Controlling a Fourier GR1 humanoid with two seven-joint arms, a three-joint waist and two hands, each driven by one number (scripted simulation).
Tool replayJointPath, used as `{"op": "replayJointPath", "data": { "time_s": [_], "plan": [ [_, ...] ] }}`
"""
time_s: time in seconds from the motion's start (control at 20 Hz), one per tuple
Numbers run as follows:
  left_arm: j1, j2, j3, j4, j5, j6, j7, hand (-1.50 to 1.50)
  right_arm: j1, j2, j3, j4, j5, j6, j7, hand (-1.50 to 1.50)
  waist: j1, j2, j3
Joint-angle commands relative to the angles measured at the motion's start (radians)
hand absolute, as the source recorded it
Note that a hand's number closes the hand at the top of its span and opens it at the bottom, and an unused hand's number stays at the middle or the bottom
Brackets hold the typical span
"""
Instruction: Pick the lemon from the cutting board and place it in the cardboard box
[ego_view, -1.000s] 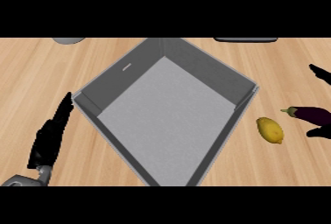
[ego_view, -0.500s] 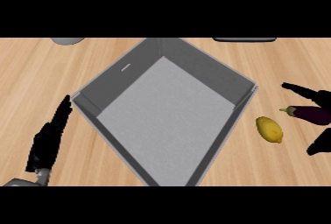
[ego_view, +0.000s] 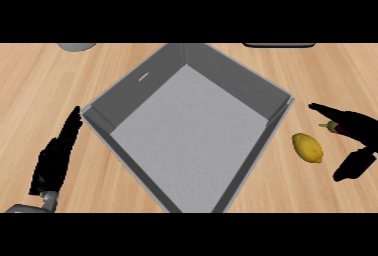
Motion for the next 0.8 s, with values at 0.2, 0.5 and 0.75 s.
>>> {"op": "replayJointPath", "data": {
  "time_s": [0.2, 0.5, 0.75],
  "plan": [
    [-0.033, -0.105, 0.025, 0.124, -0.083, -0.015, -0.062, 0.0, 0.04, 0.107, -0.037, -0.001, 0.134, 0.0, 0.039, -1.5, -0.004, 0.002, 0.0],
    [0.017, -0.087, 0.084, -0.02, -0.099, -0.086, 0.035, 0.0, 0.136, 0.157, -0.1, -0.053, 0.218, 0.006, 0.008, -1.5, -0.002, 0.0, 0.0],
    [0.018, -0.139, 0.121, 0.015, -0.148, -0.098, -0.012, 0.0, 0.11, 0.149, -0.198, -0.03, 0.245, 0.095, -0.049, -1.5, -0.001, 0.0, 0.0]
  ]
}}
